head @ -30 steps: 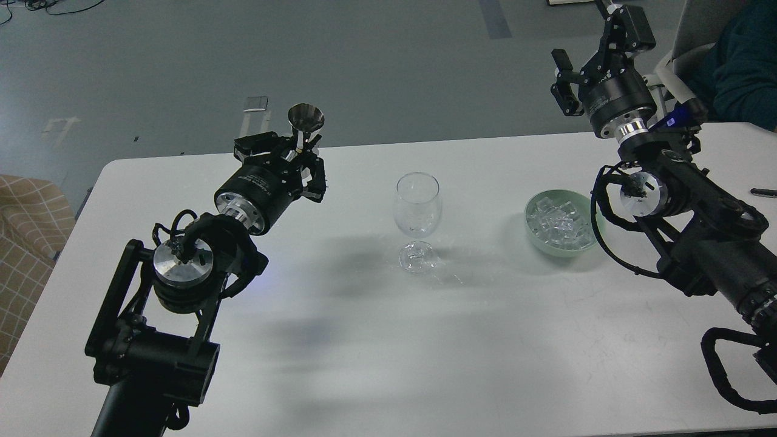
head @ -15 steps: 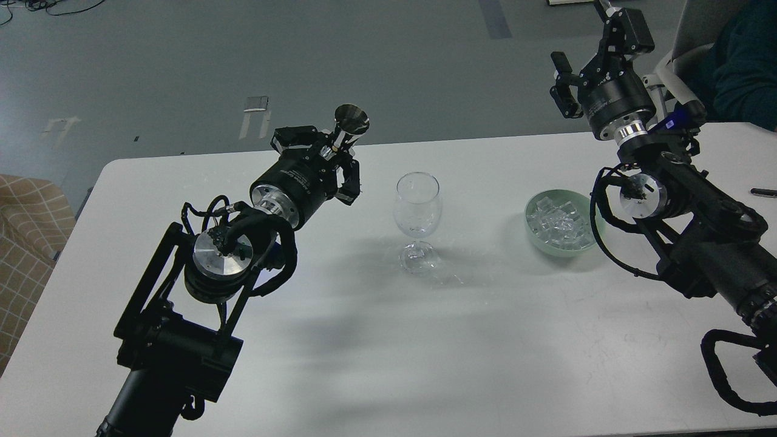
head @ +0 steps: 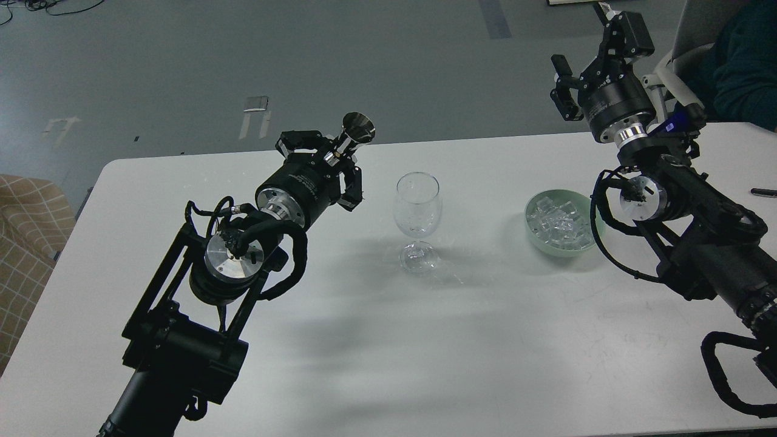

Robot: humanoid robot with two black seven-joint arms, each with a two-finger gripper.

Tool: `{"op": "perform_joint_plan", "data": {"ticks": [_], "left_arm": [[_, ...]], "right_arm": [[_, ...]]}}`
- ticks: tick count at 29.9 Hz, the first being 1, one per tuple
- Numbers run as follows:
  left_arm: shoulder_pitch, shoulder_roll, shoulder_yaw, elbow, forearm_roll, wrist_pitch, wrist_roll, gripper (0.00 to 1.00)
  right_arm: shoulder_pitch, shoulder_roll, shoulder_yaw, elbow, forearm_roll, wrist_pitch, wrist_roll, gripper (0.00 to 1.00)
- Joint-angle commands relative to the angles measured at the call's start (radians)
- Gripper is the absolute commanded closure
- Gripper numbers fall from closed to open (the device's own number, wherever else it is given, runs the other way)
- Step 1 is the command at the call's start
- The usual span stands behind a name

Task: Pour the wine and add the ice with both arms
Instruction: 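Tilt the jigger over the wine glass with the left gripper to pour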

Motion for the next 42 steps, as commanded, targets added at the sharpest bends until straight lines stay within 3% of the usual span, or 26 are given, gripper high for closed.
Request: {"op": "perform_joint_plan", "data": {"ticks": [1,42], "left_arm": [[-0.017,0.0,0.056,-0.006,0.028,0.028,0.0,0.97],[-0.077,0.0,0.239,-0.03,0.346,0.055,0.003,0.96]], "right_arm": [[-0.005,0.0,0.0,0.001,0.0,0.0,0.0,0.0],[-0.022,0.014,0.0,0.003,0.0,0.0,0.0,0.0]]}}
